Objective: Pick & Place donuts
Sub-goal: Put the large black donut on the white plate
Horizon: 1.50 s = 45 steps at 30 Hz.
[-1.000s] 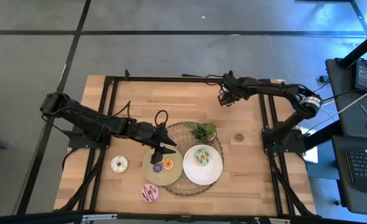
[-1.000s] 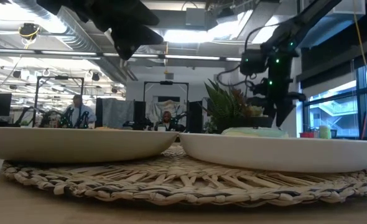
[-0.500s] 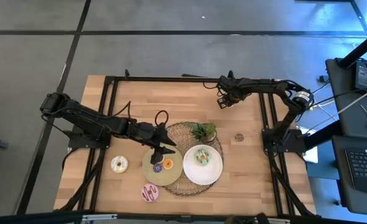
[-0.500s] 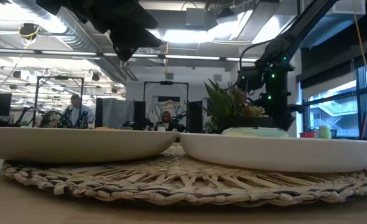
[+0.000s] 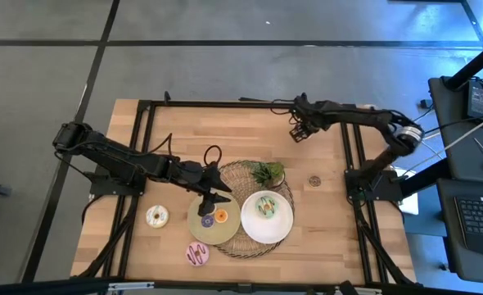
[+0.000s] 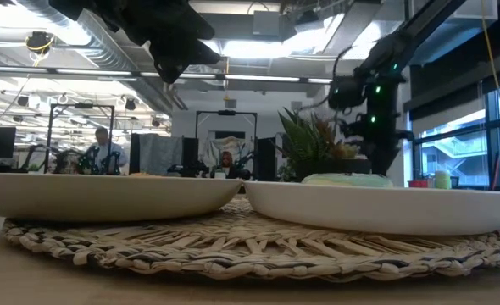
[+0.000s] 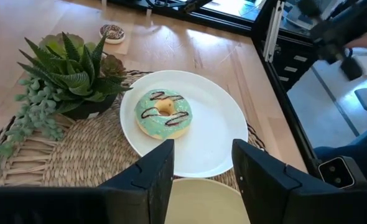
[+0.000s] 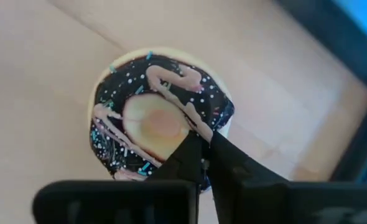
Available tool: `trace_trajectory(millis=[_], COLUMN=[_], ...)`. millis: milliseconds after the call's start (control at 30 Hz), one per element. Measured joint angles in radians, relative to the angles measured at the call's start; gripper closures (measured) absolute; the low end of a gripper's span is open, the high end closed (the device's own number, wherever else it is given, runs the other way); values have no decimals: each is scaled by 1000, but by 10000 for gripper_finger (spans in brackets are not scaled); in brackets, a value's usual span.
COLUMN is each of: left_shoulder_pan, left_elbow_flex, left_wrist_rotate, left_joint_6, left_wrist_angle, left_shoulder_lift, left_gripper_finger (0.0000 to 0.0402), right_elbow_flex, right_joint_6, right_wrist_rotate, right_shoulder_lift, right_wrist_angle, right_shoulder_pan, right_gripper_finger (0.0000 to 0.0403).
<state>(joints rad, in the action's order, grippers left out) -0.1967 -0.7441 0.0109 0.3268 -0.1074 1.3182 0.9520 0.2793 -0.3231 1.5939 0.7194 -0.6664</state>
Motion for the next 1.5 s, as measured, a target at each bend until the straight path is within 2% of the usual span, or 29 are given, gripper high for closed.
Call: trace_trajectory(millis=[133,267,367,500,700,867,1000,1233,1500], left_shoulder_pan=[0,0,0,0,0,-1,-1,-1,-1], left_elbow_flex=[0,0,0,0,0,0,0,0,0], left_wrist_rotate=[0,0,0,0,0,-2,-2,-3,-3], left_joint_6=[0,0,0,0,2,39,56,56,55], left_wrist_angle=[0,0,0,0,2,5,7,7,16], left_shoulder_lift=[0,0,0,0,0,0,0,0,0], left_gripper_finger=[245,244,245,243,245,242,240,241,243], right_elbow_flex=[0,0,0,1,1,1,1,1,1], right_joint_6=[3,63,137,278,538,665,680,678,712], right_wrist_rotate=[3,27,38,90,91,76,48,91,177], right_shoulder_lift=[-125,-255,-351,-444,-429,-325,-204,-1,81], right_wrist_angle=[62,155,214,216,130,-17,-175,-313,-390], right_shoulder_pan=[52,164,301,539,914,1130,1194,1198,1192], right_gripper_finger=[388,388,388,387,387,387,387,387,386])
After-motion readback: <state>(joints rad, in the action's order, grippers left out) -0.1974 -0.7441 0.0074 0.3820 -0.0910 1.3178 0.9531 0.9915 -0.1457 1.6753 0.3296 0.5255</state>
